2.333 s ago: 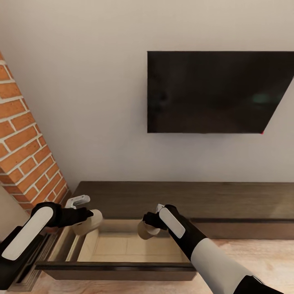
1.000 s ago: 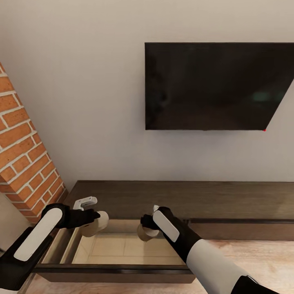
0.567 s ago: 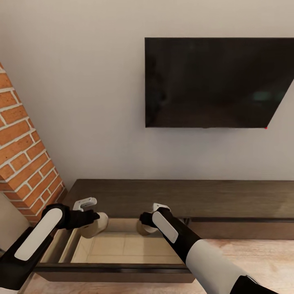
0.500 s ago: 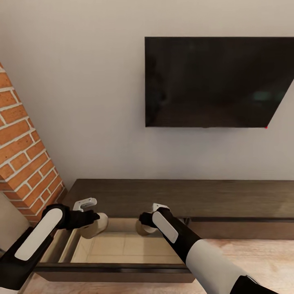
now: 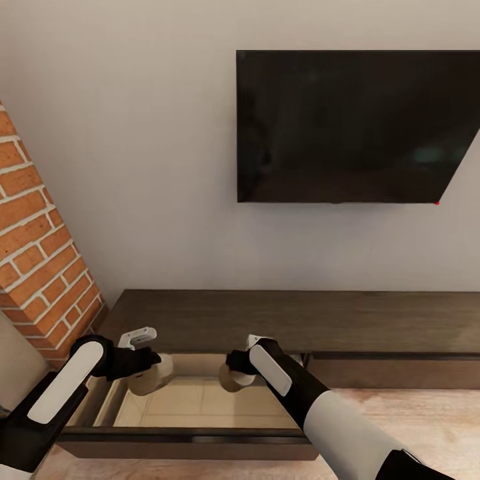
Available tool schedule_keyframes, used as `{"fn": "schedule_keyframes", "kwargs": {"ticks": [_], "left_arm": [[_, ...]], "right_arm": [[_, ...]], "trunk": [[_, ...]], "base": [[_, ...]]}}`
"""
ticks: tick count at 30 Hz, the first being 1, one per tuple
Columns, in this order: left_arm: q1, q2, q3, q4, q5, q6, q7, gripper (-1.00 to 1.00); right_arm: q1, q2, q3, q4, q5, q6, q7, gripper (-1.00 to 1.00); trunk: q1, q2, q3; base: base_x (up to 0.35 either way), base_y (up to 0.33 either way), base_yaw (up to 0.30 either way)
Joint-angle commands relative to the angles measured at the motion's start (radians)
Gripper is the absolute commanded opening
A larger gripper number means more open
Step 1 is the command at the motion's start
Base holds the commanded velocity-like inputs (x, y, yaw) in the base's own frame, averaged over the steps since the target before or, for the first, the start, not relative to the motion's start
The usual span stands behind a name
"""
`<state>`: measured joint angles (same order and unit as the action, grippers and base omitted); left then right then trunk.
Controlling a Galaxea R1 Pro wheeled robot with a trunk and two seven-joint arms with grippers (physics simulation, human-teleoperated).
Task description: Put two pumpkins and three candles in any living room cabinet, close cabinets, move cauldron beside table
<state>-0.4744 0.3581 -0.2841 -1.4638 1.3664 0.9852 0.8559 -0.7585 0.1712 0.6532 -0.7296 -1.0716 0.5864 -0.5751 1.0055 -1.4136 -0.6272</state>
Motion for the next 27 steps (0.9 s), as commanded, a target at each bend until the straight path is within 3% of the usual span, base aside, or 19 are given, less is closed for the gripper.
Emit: {"fn": "schedule_keyframes", "kwargs": {"ticks": [1,20,27], "left_arm": [[-0.001,0.001,-0.001,0.0,0.01,0.0,0.011,-1.0],[-0.001,0.001,0.003,-0.002,0.007,-0.002,0.012,-1.0],[-0.001,0.001,0.003,-0.007,0.011,-0.002,0.011,-1.0]], "right_arm": [[-0.002,-0.001,0.003,-0.002,-0.011,0.002,-0.008,-1.0],[-0.002,-0.009,0.002,-0.007,-0.014,-0.01,0.02,-1.0],[-0.002,-0.007,0.002,-0.007,-0.014,-0.01,0.02,-1.0]], "trunk": [[0.004,-0.008,-0.004],[0.077,-0.141,-0.064],[0.077,-0.141,-0.064]], "base": [[0.0,0.0,0.0],[0.0,0.0,0.0],[0.0,0.001,0.0]]}}
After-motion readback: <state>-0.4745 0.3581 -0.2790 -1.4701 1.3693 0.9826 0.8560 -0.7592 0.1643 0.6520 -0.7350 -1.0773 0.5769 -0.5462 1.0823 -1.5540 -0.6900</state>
